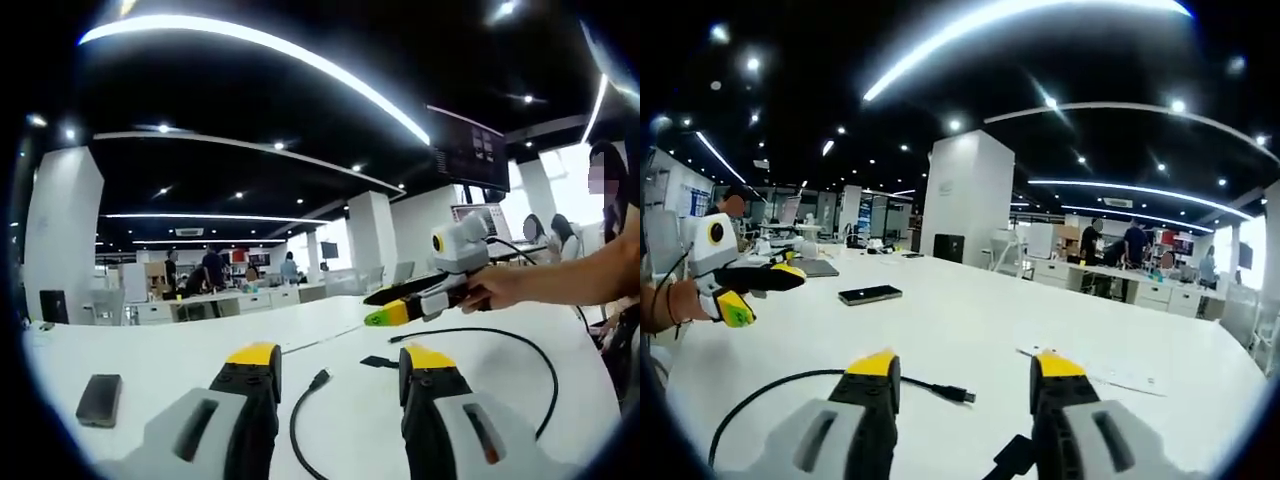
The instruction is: Find the charging cable on the desk, coil it up and secure with Velcro.
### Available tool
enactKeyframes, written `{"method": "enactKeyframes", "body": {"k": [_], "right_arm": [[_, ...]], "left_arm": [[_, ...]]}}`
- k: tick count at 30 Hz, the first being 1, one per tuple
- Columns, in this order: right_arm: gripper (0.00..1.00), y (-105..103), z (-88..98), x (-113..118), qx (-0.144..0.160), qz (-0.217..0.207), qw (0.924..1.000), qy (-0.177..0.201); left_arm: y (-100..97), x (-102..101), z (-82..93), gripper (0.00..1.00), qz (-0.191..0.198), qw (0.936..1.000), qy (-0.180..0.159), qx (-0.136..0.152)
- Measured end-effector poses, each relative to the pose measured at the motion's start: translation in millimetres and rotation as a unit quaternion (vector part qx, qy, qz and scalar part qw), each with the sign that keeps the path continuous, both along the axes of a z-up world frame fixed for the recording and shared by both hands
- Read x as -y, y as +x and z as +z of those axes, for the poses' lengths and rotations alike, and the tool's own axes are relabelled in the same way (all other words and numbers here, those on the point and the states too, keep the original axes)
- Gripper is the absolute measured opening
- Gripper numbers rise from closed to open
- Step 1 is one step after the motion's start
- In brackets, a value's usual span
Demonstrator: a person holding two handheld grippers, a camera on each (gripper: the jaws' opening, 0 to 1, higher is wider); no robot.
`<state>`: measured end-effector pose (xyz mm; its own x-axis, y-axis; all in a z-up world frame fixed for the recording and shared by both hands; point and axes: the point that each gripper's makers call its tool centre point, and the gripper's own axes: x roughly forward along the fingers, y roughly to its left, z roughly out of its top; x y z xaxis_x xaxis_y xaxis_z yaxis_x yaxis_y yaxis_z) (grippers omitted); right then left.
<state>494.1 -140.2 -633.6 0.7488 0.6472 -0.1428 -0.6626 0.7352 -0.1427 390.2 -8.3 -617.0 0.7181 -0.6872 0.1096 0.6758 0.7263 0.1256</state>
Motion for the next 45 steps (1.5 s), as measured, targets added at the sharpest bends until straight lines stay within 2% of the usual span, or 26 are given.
{"method": "enactKeyframes", "body": {"k": [6, 19, 29, 45], "right_arm": [[0.53, 5.7, -1.9, -9.5, -0.001, 0.010, 0.9999, -0.008], [0.52, 14.7, -21.7, -31.1, -0.016, 0.035, 0.9988, -0.029], [0.52, 20.8, -24.6, -40.1, -0.019, 0.044, 0.9983, -0.032], [0.52, 28.9, -30.8, -46.4, -0.026, 0.051, 0.9979, -0.031]], "left_arm": [[0.2, -3.7, -1.4, 0.47, 0.003, 1.0000, -0.001, -0.001], [0.4, -16.0, -7.9, 0.47, 0.014, 0.9999, 0.000, -0.008], [-0.7, -23.3, -13.4, 0.47, 0.021, 0.9997, 0.002, -0.012], [-3.1, -22.4, -16.6, 0.47, 0.020, 0.9997, 0.004, -0.015]]}}
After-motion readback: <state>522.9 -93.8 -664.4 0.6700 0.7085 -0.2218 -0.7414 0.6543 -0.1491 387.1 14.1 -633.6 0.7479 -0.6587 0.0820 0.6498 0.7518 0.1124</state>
